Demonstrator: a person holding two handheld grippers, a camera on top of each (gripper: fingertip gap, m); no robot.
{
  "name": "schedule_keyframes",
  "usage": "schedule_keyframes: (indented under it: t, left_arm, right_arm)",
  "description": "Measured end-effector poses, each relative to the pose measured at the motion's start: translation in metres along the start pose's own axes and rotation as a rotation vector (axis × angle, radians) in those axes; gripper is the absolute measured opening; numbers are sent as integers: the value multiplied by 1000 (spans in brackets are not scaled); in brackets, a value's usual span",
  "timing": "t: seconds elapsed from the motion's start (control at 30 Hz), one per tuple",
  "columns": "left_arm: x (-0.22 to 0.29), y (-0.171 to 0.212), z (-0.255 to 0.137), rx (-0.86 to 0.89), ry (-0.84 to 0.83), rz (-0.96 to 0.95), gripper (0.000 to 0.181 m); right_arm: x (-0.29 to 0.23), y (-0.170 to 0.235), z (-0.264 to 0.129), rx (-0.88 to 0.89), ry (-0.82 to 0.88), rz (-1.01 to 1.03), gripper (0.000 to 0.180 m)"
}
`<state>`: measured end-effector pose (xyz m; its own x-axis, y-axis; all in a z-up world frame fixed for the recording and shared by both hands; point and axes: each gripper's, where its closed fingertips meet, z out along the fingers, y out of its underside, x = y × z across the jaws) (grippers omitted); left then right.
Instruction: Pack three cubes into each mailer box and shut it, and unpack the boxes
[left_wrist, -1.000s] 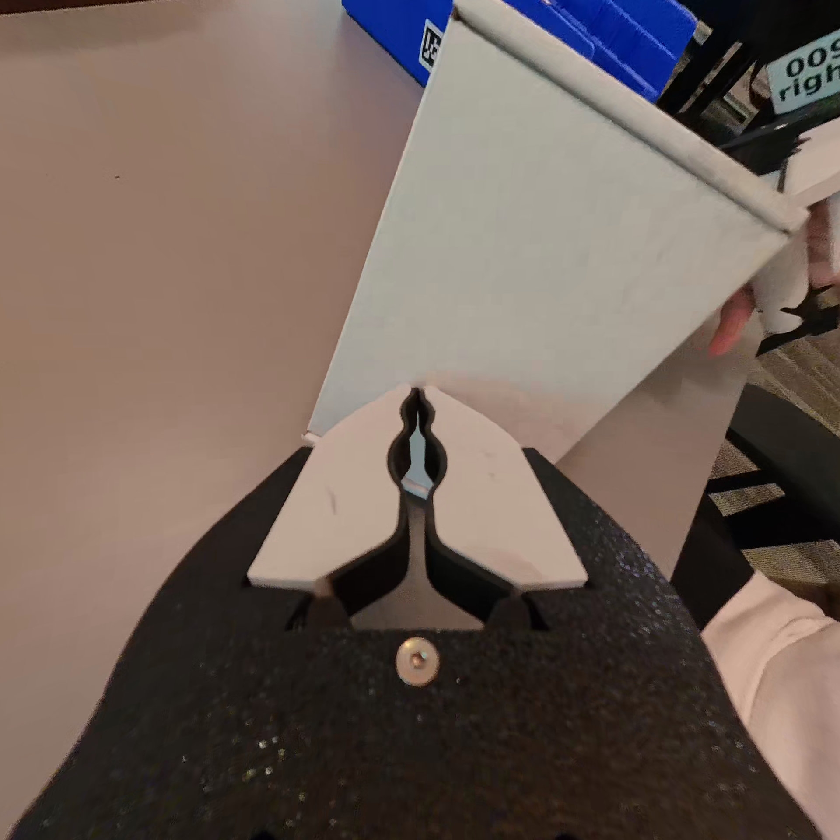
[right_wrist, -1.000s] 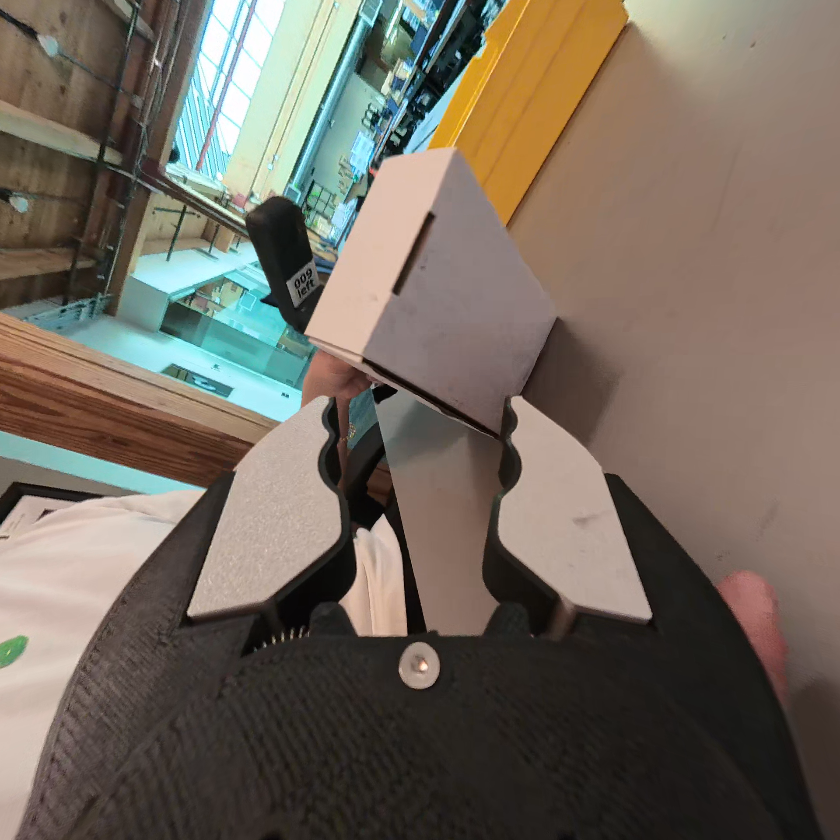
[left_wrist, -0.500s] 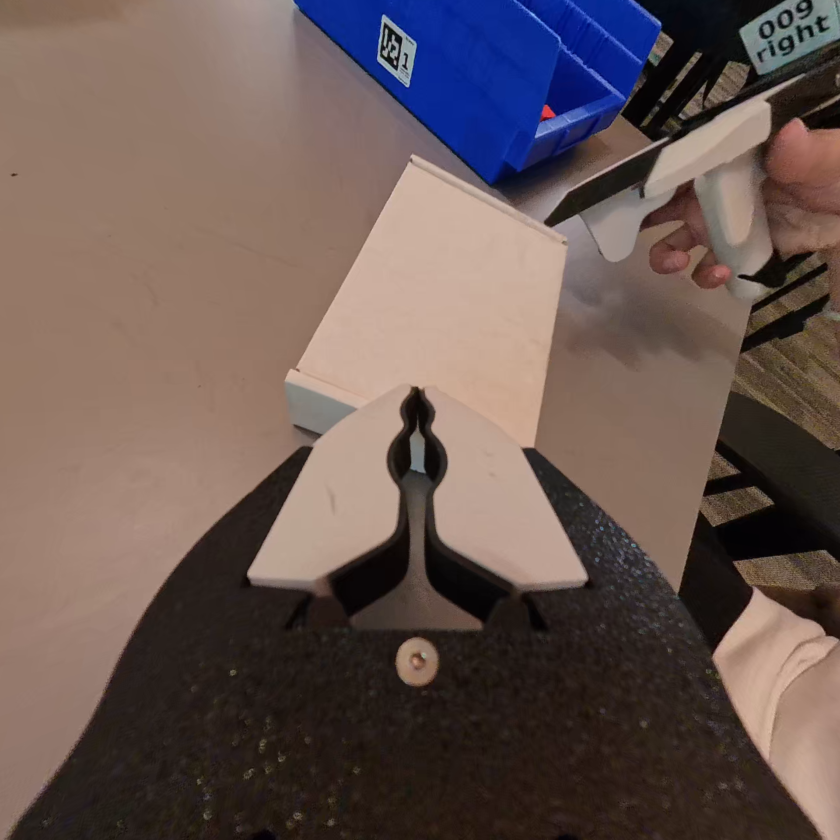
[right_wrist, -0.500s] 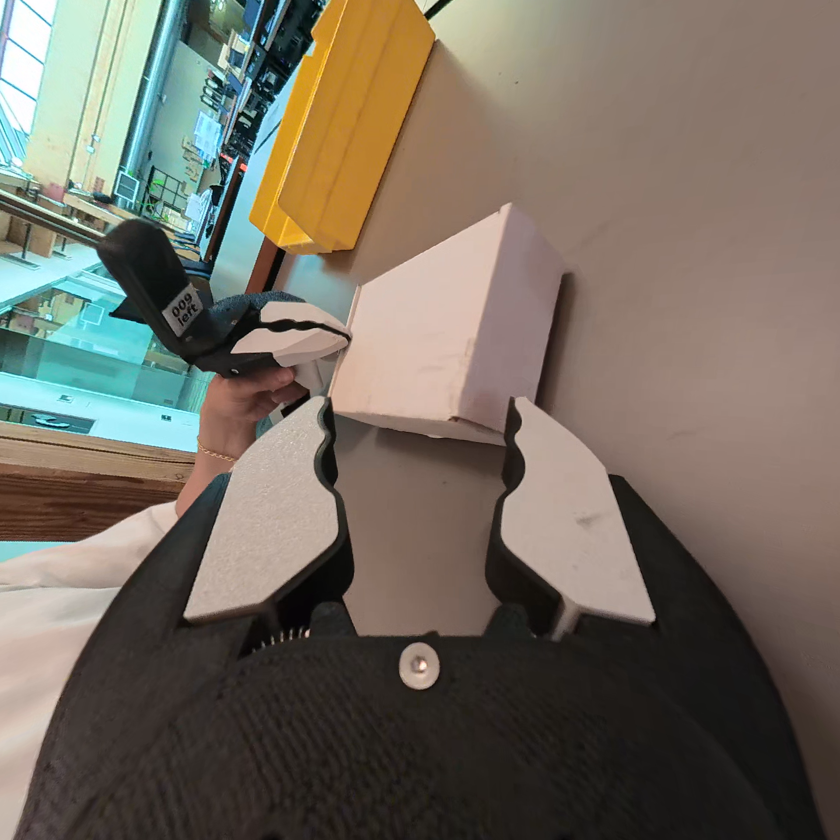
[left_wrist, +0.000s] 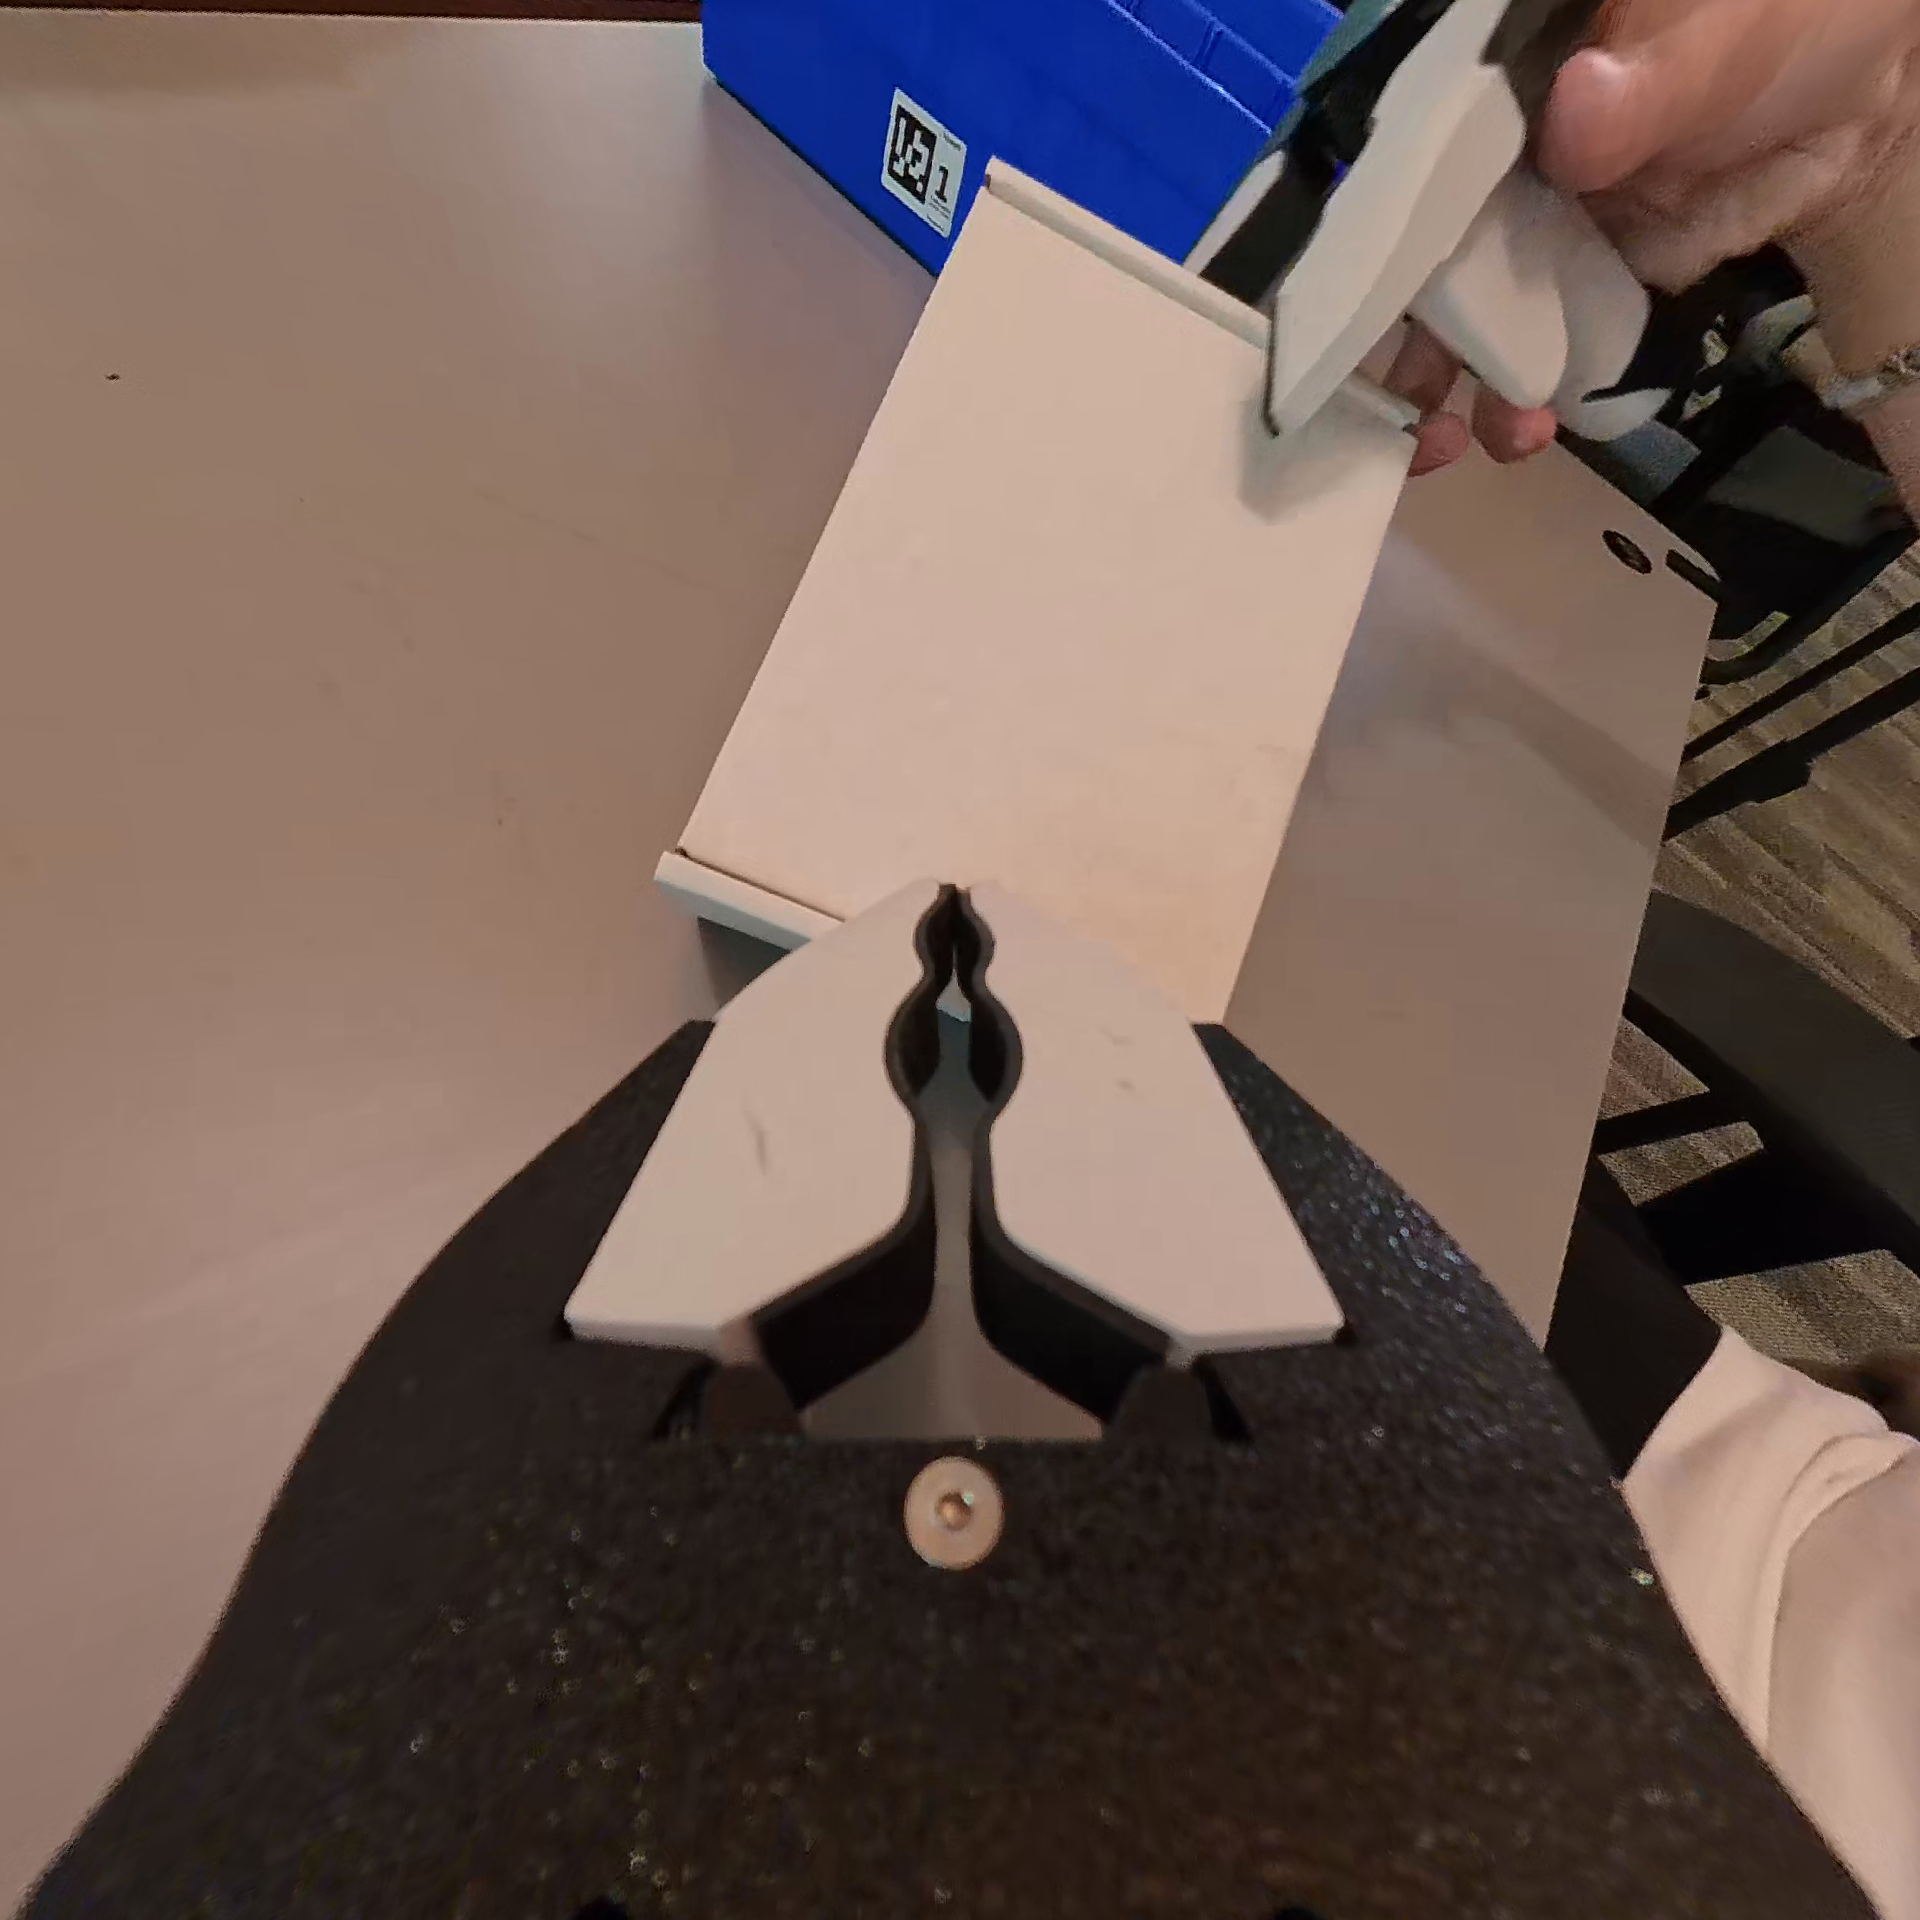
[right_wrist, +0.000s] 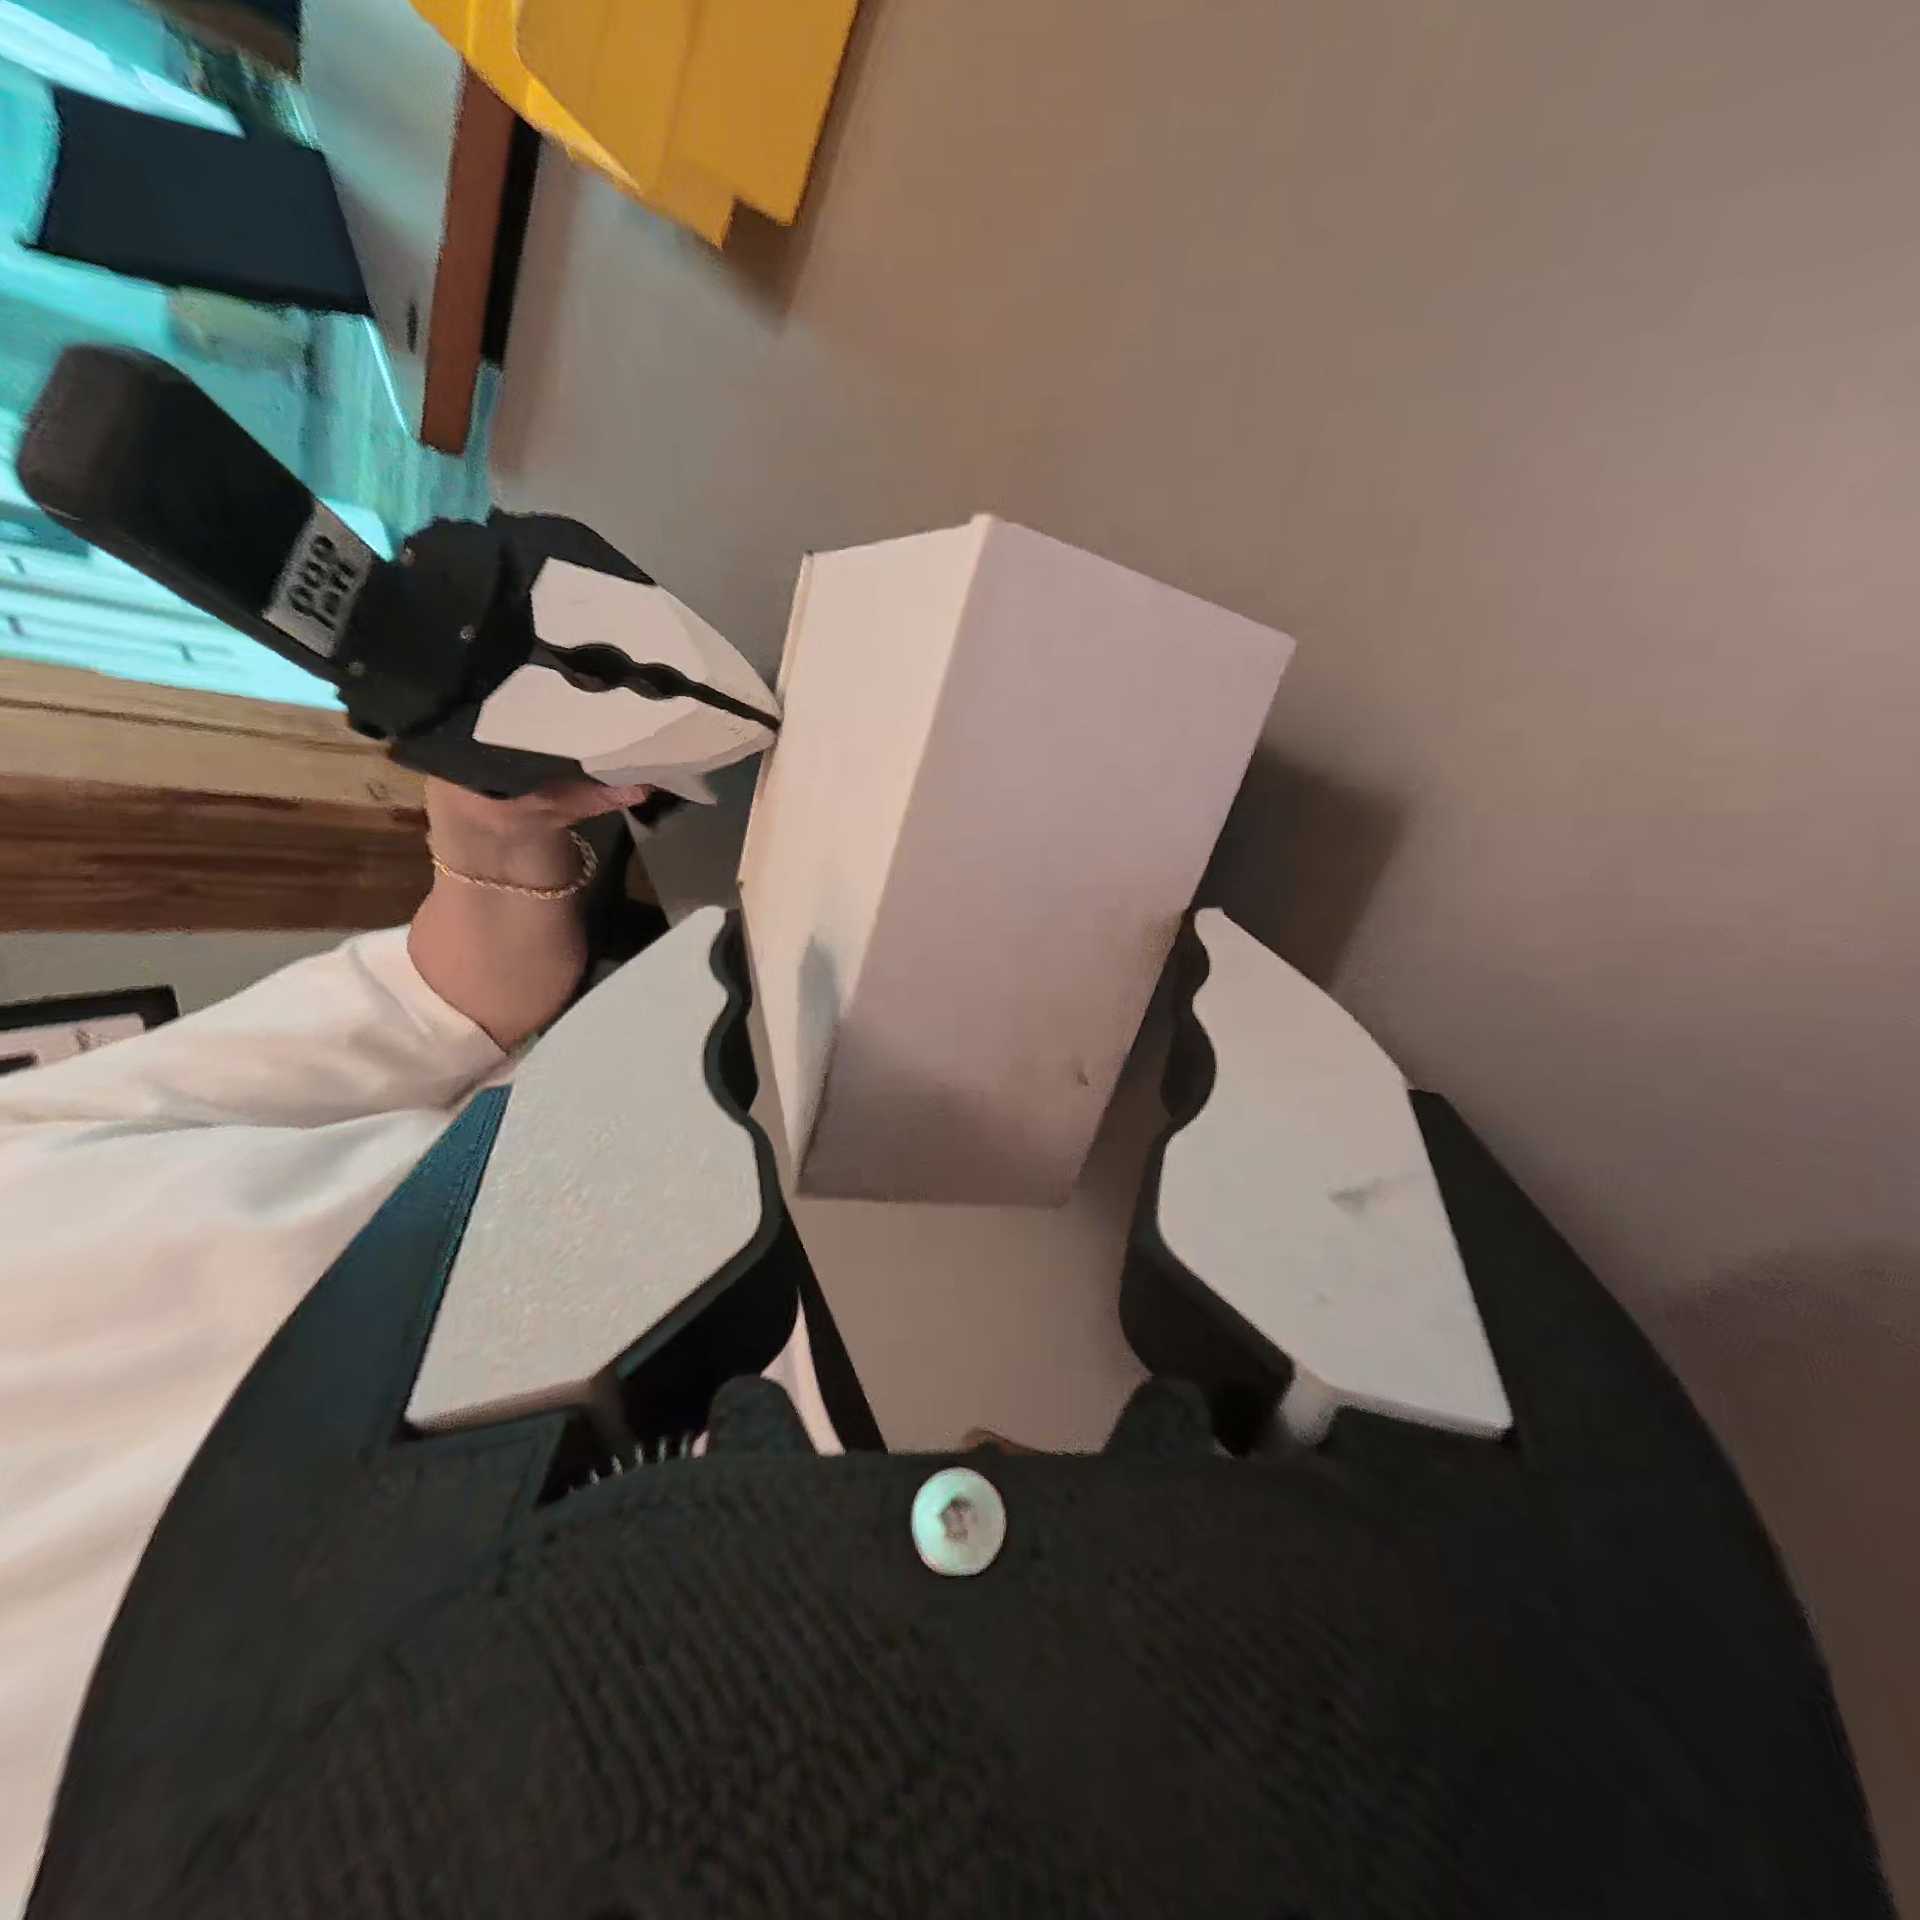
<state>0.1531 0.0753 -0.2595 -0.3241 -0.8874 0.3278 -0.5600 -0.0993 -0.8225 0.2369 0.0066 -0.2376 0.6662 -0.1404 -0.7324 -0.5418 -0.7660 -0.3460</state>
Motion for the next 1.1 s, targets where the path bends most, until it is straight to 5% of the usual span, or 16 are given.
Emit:
schedule_keyframes:
  t: [0.13, 0.4, 0.6, 0.7, 0.87, 1.1]
  left_arm:
    - [-1, 1, -2, 12, 5, 18, 0]
    - [0, 4, -14, 72, -13, 177, 0]
    - [22, -15, -52, 212, -176, 819, 77]
    - [29, -10, -58, 171, -329, 1223, 98]
    - [41, -10, -40, 177, -562, 1800, 116]
    - [79, -21, -23, 399, -653, 2098, 116]
  right_arm:
    - [0, 5, 24, -165, 3, -32, 83]
    - [2, 2, 39, -87, -99, 60, 73]
    - [-18, 11, 22, 20, -269, 94, 73]
    - [-23, 13, 13, 33, -302, 108, 73]
    - [-44, 18, 14, -12, -388, 100, 73]
    - [-71, 30, 34, -90, -449, 52, 73]
